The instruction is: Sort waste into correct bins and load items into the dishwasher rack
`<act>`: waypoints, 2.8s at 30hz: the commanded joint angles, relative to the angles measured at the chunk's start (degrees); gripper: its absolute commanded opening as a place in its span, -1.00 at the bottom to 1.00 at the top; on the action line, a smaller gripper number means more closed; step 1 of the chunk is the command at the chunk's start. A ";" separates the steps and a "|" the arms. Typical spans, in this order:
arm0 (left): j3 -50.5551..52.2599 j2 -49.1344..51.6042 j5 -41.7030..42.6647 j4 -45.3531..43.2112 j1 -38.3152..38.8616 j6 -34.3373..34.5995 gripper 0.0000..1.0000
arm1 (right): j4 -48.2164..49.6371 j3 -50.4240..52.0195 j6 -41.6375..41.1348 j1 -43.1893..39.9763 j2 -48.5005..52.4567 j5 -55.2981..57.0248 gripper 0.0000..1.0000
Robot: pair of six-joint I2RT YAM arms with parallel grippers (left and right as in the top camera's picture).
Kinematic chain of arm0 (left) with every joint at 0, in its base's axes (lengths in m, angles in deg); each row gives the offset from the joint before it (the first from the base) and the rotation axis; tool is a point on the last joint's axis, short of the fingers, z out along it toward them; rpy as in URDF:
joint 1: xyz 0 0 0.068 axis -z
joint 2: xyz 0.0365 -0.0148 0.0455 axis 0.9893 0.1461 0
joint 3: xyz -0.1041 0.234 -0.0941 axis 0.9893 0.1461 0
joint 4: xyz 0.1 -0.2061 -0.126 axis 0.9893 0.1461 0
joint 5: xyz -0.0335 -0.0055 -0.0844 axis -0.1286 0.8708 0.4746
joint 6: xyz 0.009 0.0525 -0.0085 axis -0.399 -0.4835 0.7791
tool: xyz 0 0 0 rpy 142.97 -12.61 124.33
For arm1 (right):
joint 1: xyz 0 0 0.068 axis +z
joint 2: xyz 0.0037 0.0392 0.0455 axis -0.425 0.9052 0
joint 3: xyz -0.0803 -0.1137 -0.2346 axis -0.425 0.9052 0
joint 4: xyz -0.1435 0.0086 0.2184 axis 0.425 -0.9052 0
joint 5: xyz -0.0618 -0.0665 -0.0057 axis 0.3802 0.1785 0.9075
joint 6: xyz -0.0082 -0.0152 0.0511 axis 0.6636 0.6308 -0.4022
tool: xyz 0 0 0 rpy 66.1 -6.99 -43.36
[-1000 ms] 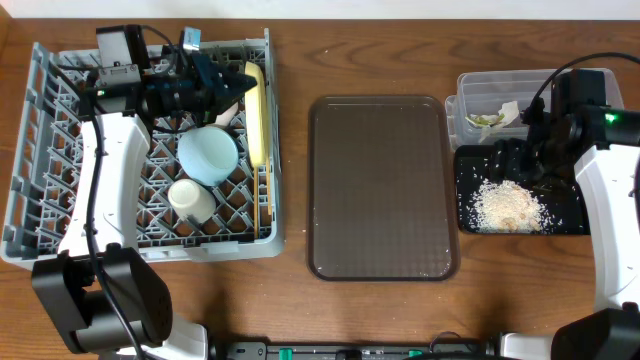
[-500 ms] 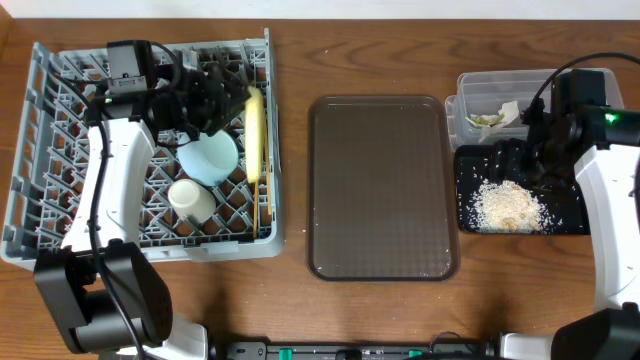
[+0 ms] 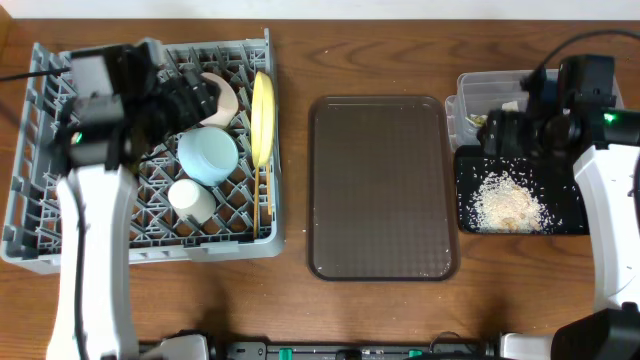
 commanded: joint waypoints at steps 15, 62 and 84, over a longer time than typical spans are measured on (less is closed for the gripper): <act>1.99 -7.43 -22.21 31.10 4.83 -5.55 0.62 | -12.63 0.72 1.60 3.67 -2.86 3.89 0.97; 27.19 -56.65 -22.05 15.69 4.85 -6.78 0.84 | 11.21 40.81 3.48 7.48 -61.61 7.72 0.99; 27.19 -56.65 -22.05 15.69 4.85 -6.80 0.85 | 53.22 79.17 6.82 9.68 -87.56 7.50 0.99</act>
